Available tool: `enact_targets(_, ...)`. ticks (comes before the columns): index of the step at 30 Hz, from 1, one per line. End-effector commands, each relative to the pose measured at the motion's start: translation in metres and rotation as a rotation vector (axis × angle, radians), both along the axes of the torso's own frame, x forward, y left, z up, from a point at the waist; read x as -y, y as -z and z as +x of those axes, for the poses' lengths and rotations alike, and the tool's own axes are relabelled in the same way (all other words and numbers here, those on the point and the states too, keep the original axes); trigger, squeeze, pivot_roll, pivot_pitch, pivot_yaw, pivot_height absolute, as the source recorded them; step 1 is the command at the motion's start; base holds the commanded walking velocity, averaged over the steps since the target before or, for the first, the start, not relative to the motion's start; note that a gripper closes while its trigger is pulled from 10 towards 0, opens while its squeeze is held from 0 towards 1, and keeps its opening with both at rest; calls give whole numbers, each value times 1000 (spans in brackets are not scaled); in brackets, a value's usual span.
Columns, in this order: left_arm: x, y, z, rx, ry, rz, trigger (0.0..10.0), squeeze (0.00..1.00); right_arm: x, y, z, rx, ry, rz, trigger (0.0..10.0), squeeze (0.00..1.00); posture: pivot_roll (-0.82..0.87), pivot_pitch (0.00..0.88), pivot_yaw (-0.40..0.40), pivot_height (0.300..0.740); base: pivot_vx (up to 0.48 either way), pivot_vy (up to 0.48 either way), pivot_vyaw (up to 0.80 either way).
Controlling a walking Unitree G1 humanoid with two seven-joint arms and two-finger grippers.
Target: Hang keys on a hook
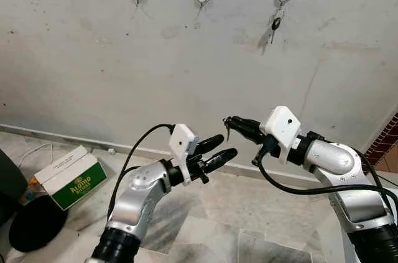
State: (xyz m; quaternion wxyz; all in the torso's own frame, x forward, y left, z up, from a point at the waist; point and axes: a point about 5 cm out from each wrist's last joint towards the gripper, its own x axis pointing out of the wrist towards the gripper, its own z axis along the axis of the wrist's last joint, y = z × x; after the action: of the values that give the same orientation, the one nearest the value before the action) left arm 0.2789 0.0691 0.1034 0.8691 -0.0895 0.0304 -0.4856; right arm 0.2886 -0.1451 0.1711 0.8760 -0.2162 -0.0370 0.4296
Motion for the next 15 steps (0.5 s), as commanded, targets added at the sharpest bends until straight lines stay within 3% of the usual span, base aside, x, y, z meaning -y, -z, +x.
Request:
enact_targets(1, -11, -5, 0, 16, -49, 3, 10000, 1000, 0, -2, 3, 18, 12, -5, 0, 0, -56, 0, 106, 740, 0, 0, 0)
enact_targets(10, -38, -6, -10, 7, -211, -9, 10000, 1000, 8, 16, 6, -8, 133, 8, 0, 0, -34, 0, 101, 740, 0, 0, 0)
enact_targets(15, -50, -8, -16, 2, -322, -4, 10000, 1000, 21, 23, 13, -22, 271, 63, 0, 0, -26, 0, 101, 740, 0, 0, 0)
